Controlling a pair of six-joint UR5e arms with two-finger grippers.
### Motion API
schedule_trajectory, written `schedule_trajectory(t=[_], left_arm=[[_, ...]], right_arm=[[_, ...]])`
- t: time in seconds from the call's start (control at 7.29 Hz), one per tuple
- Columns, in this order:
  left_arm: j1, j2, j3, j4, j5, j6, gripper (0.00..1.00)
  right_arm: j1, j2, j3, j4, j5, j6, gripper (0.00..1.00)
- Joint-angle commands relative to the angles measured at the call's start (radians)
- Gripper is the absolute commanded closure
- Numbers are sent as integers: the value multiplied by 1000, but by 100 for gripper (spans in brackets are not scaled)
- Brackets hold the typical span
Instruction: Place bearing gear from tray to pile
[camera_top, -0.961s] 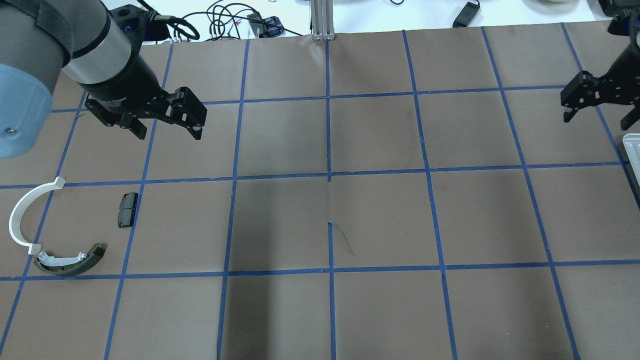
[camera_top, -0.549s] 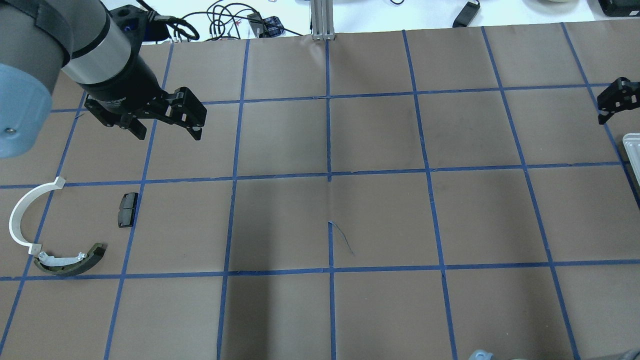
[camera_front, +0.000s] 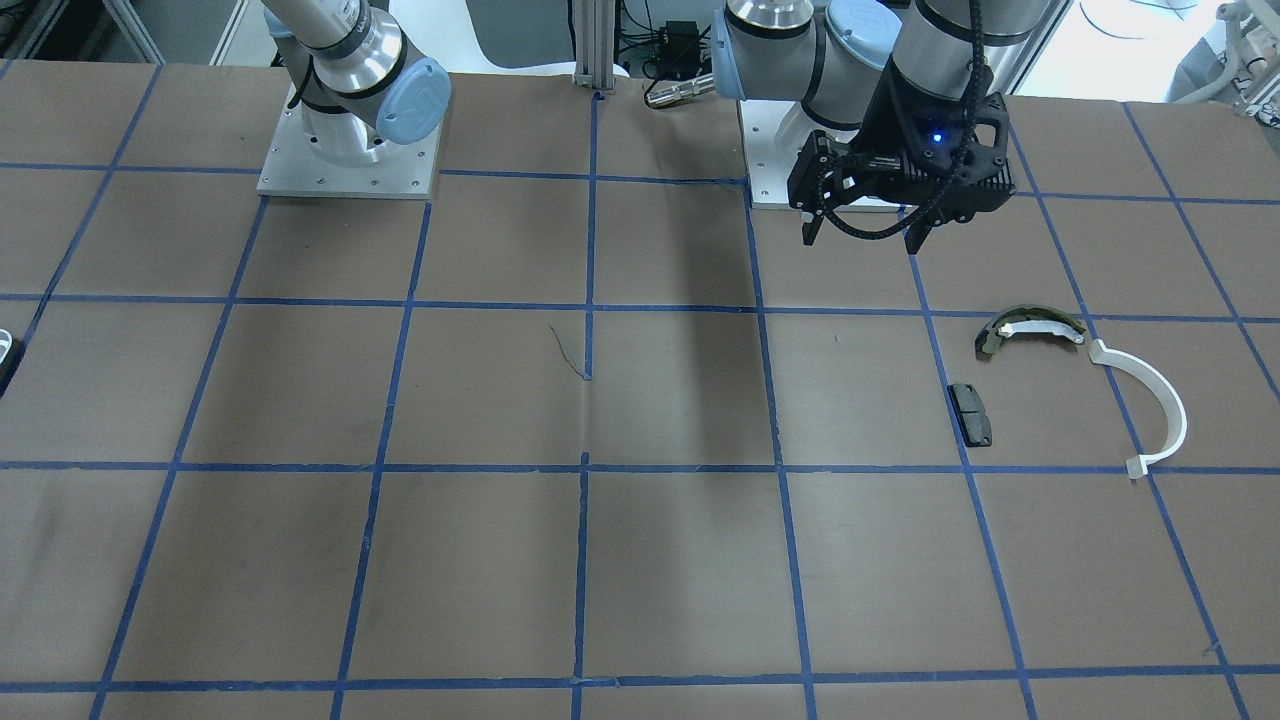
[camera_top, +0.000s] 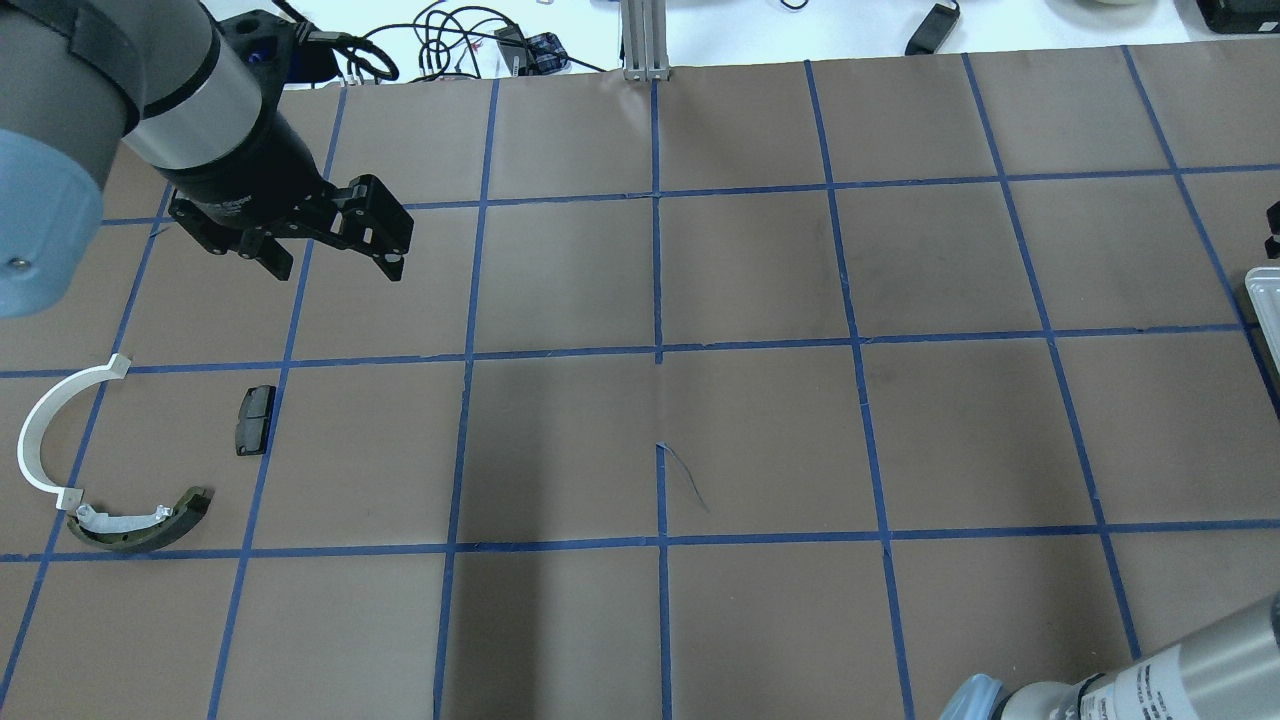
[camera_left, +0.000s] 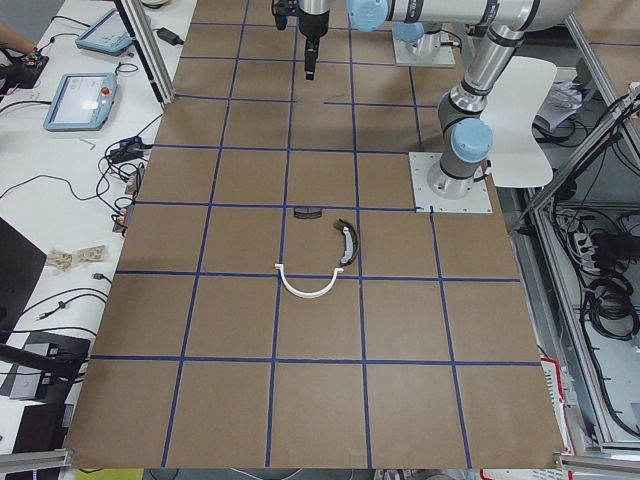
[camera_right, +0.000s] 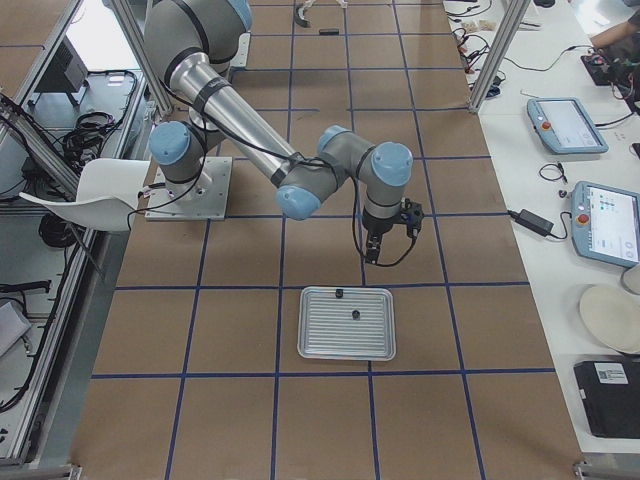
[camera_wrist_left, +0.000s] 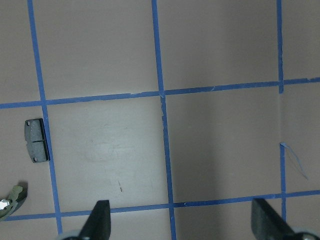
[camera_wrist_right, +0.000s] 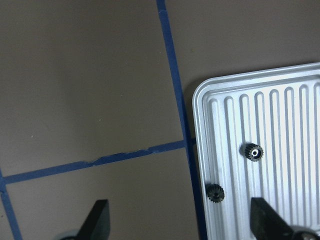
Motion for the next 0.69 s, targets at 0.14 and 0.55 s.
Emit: schedule_trajectory(t=[0.14, 0.55], left_arm=[[0, -1, 0, 0, 1, 0, 0], [0, -1, 1, 0, -1, 0, 0]], right_arm=[[-72, 129, -30, -103, 3, -108, 0], [-102, 184, -38, -105, 10, -113, 4]])
